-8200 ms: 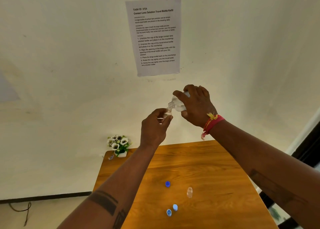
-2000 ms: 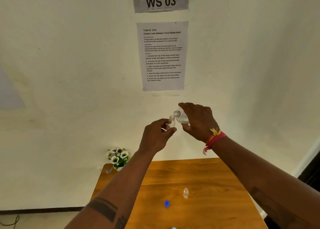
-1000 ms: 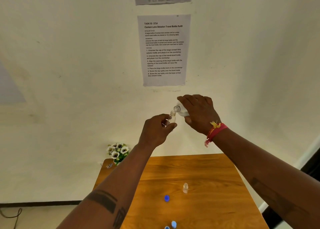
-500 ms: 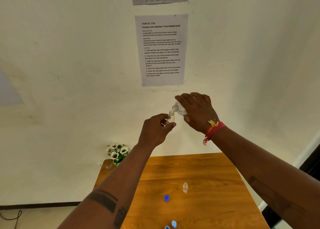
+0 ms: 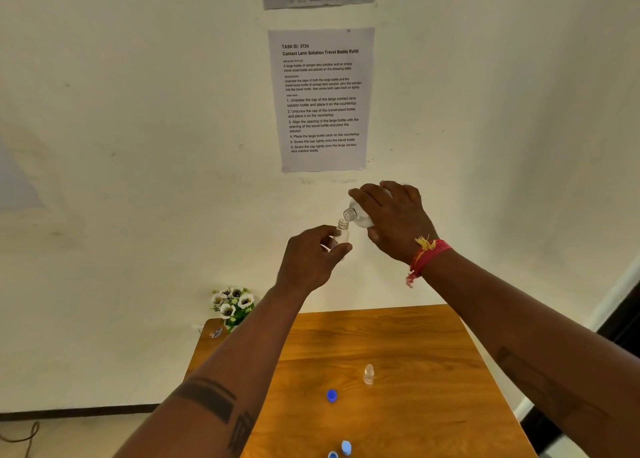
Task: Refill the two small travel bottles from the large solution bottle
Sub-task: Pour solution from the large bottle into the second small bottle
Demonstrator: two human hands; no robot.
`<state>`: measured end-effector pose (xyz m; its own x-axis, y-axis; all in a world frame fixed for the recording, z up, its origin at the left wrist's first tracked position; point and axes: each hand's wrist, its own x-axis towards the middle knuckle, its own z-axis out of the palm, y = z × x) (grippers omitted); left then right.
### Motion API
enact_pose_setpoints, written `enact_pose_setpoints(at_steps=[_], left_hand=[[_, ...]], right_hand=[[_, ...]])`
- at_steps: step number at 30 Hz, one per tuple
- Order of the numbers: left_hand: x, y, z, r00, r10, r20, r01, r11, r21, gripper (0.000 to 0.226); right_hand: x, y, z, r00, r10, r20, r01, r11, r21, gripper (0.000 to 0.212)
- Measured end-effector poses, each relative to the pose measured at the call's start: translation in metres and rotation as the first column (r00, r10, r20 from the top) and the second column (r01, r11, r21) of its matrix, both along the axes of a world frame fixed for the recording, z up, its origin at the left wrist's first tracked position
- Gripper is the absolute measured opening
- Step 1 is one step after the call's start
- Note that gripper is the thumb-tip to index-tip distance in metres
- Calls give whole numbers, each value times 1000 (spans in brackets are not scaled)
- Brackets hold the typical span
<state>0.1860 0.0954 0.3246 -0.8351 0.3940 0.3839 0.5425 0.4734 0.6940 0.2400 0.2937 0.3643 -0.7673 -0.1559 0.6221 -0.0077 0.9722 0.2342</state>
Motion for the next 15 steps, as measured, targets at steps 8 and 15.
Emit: enact_pose_setpoints(at_steps=[8, 15], left_hand=[[0, 1, -1, 1000, -1, 2, 1, 1000, 0, 33], [1, 2, 0, 1000, -3, -6, 4, 1000, 3, 33]], right_hand=[[1, 0, 0, 1000, 2, -6, -2, 1000, 5, 71], [2, 0, 3, 1000, 0, -5, 0, 1000, 17, 71]])
